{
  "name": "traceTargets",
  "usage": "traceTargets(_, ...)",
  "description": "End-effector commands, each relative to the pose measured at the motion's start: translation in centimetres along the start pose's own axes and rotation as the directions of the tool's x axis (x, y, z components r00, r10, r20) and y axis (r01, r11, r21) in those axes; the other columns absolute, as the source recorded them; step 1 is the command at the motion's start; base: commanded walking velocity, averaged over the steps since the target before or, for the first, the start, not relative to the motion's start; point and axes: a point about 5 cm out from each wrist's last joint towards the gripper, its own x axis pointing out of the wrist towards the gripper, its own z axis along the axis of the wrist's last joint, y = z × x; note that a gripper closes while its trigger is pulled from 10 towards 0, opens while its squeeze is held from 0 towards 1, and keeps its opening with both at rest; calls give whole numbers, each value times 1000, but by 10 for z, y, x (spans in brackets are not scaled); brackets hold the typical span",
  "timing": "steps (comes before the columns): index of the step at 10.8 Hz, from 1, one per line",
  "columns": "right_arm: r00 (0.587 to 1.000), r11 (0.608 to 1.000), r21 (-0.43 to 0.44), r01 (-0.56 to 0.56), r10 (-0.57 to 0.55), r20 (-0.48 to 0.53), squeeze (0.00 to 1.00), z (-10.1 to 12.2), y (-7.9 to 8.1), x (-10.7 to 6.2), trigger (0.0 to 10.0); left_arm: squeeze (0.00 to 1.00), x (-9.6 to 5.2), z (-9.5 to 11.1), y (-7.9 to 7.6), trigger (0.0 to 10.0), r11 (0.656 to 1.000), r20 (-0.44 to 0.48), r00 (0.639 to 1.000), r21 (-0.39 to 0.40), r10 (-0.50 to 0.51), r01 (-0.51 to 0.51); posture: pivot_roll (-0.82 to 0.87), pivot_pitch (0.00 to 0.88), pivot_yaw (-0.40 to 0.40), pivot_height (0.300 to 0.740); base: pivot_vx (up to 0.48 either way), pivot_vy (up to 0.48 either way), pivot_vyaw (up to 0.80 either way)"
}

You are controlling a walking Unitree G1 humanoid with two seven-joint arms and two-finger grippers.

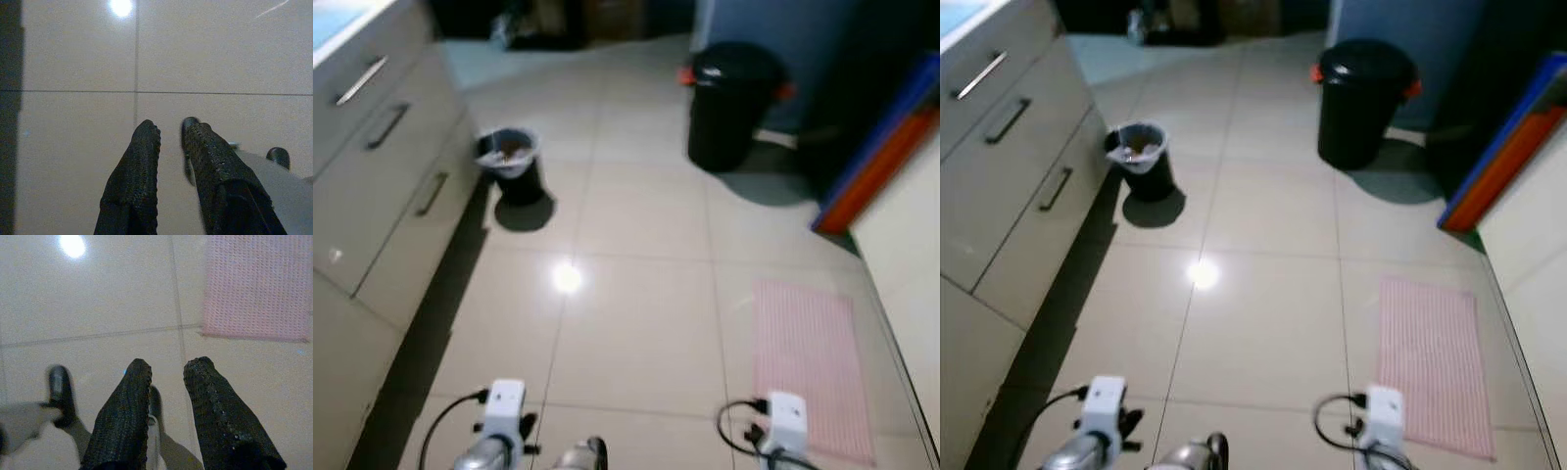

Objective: Kitchen organization

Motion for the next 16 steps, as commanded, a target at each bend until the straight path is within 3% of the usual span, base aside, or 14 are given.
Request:
traceTargets(1, 1000, 1000, 5, 18, -18, -17, 0, -6, -7, -2, 10000, 0, 0, -2, -2, 10000, 1000, -10, 1000, -4, 1, -1, -38, 127, 34, 740, 259, 0, 569)
traceTargets(16, 1000, 1000, 1, 12, -12, -15, 0, -5, -8, -2, 10000, 0, 0, -2, -3, 10000, 1000, 0, 1000, -26, 4, -4, -31, 126, 32, 740, 17, 0, 758)
